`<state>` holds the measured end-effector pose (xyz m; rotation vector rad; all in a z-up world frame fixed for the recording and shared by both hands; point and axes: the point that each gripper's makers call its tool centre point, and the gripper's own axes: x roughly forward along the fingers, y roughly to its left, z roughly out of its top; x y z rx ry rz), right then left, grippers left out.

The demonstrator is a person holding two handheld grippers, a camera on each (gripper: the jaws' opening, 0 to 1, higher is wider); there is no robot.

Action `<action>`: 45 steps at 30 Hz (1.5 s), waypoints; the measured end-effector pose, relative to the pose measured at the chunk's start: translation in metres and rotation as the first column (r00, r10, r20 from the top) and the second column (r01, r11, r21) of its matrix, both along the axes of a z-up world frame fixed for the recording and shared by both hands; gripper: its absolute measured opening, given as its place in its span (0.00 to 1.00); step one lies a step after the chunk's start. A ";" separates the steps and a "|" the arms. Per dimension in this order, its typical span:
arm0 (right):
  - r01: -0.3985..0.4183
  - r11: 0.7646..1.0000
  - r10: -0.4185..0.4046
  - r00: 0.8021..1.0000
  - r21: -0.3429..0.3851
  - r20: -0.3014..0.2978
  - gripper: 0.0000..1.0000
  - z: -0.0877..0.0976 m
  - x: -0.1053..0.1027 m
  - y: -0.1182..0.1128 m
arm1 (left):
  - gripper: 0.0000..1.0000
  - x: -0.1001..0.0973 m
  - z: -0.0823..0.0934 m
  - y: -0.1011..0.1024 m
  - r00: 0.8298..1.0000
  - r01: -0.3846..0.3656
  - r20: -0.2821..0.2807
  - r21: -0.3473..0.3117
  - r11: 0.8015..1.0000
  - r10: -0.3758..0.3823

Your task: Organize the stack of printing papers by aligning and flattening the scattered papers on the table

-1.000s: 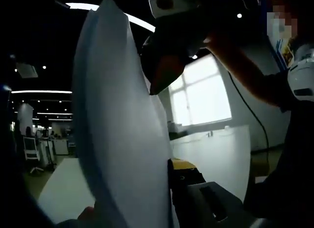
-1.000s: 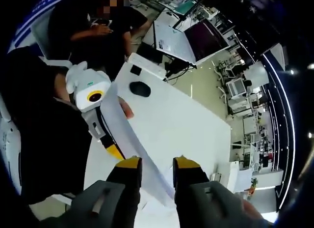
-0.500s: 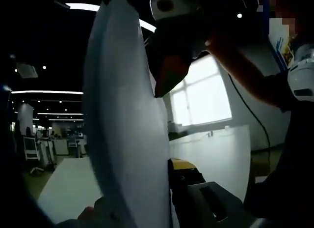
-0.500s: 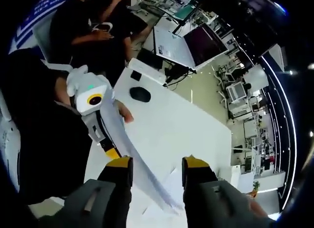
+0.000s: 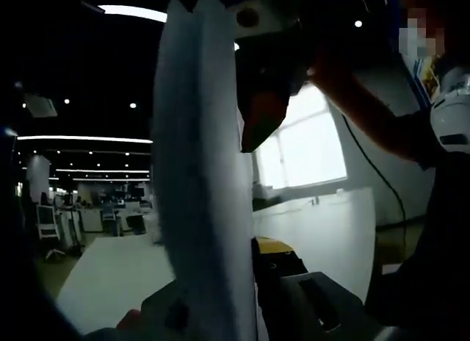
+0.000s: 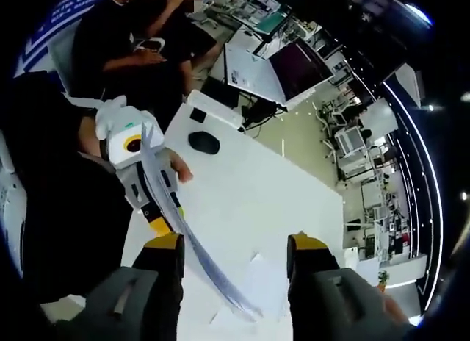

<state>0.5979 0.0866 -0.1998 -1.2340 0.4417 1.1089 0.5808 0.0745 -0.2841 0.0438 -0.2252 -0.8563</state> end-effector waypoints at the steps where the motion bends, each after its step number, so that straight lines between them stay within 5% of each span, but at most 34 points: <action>1: -0.001 1.000 0.001 1.000 0.005 -0.001 0.54 0.000 0.000 -0.001 | 0.06 0.000 0.000 0.000 1.000 0.000 -0.001 -0.001 1.000 0.000; 28: 0.139 0.989 -0.139 0.990 0.054 -0.004 0.62 -0.003 0.028 -0.088 | 0.06 0.001 -0.001 0.001 1.000 -0.017 0.004 0.000 1.000 0.017; 45: 0.264 0.947 -0.265 0.964 0.185 -0.018 0.64 -0.013 0.040 -0.166 | 0.06 0.002 -0.001 0.000 1.000 -0.020 0.003 -0.001 1.000 0.020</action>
